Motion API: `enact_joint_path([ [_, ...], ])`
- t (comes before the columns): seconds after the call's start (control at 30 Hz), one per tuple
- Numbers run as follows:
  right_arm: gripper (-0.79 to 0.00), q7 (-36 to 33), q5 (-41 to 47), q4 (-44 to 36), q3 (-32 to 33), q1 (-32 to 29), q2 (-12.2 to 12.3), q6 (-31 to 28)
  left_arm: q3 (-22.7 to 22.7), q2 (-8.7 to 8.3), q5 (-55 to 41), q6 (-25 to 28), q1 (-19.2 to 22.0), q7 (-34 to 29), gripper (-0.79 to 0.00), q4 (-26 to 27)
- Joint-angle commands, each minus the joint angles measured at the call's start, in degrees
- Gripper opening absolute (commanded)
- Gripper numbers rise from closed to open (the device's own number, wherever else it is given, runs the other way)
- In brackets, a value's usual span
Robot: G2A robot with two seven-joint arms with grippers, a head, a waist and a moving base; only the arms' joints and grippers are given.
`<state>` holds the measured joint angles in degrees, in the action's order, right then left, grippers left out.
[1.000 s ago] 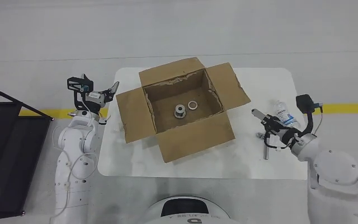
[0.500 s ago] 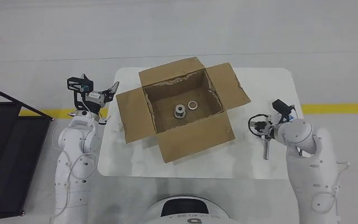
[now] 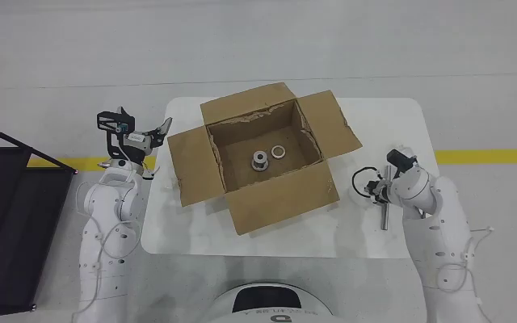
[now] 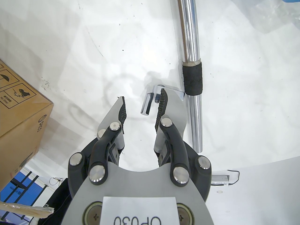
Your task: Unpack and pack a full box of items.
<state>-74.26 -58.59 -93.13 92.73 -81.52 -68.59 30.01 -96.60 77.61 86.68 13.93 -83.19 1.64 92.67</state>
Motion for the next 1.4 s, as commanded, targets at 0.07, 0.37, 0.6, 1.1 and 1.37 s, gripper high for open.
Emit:
enact_joint_path([
  [0.07,-0.526,-0.2,-0.2,0.7,-0.4,0.1,0.0,-0.2,0.0,0.00,0.0,0.0,0.0,0.0,0.000,0.0],
  [0.37,-0.785,-0.4,-1.0,1.3,-1.2,0.3,-0.1,-0.3,0.0,0.00,0.0,0.0,0.0,0.0,0.000,0.0],
  [0.6,-0.785,-1.0,2.0,-4.3,0.6,-2.5,0.0,-1.0,0.0,0.00,0.0,0.0,0.0,0.0,0.000,0.0],
  [1.1,-0.785,5.4,28.9,-24.7,15.6,-16.7,0.0,-14.0,0.0,0.00,0.0,0.0,0.0,0.0,0.000,0.0],
  [1.37,-0.785,7.7,38.7,-38.8,18.3,-25.9,-0.2,-24.2,0.0,0.00,0.0,0.0,0.0,0.0,0.000,0.0],
])
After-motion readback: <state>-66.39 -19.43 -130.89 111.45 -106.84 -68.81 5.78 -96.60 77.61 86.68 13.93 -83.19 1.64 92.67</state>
